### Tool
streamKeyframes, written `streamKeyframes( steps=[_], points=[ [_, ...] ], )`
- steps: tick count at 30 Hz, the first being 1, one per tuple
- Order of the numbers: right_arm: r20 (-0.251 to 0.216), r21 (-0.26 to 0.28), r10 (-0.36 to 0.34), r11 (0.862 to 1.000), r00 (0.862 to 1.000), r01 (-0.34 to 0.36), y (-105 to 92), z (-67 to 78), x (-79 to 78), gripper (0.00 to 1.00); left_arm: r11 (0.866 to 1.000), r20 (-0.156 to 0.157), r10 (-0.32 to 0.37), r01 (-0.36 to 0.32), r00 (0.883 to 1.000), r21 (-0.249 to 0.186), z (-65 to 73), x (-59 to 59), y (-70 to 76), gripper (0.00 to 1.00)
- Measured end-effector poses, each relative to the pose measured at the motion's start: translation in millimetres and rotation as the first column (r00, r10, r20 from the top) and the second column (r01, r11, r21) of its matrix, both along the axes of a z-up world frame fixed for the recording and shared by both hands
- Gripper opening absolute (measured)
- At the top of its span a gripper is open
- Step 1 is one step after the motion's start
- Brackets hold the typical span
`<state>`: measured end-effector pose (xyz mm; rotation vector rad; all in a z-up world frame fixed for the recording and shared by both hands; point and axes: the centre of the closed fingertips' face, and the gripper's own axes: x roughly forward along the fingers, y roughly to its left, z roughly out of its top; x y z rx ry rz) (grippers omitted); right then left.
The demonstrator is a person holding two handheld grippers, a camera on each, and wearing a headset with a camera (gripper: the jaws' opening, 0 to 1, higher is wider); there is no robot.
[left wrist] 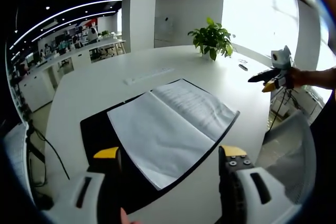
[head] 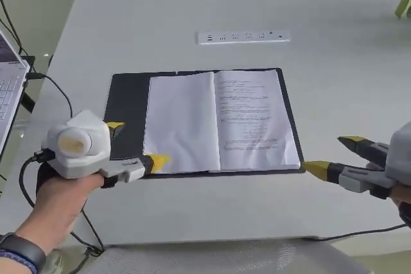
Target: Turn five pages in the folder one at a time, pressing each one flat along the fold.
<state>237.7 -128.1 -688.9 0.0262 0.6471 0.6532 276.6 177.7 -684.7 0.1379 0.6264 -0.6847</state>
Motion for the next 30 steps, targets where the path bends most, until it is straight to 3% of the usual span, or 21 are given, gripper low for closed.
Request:
streamKeyframes(
  steps=[7,12,30],
  points=[
    [0.002,0.005,-0.011,1.0,1.0,0.011,-2.5,-0.2,-0.9,0.69,0.999,-0.008,-0.049,0.049,0.999,-0.011,-4.4,-1.4,-27.3,0.75],
    [0.001,0.021,-0.024,0.999,1.0,0.024,-4.2,-0.2,-2.7,0.68,0.993,-0.011,-0.122,0.121,0.993,-0.013,-6.4,-1.0,-57.6,0.75],
    [-0.005,0.023,-0.03,0.999,1.0,0.03,-11.2,-3.1,-15.0,0.69,0.954,0.02,-0.299,0.3,0.954,-0.031,-3.1,26.0,-161.3,0.73]
  ],
)
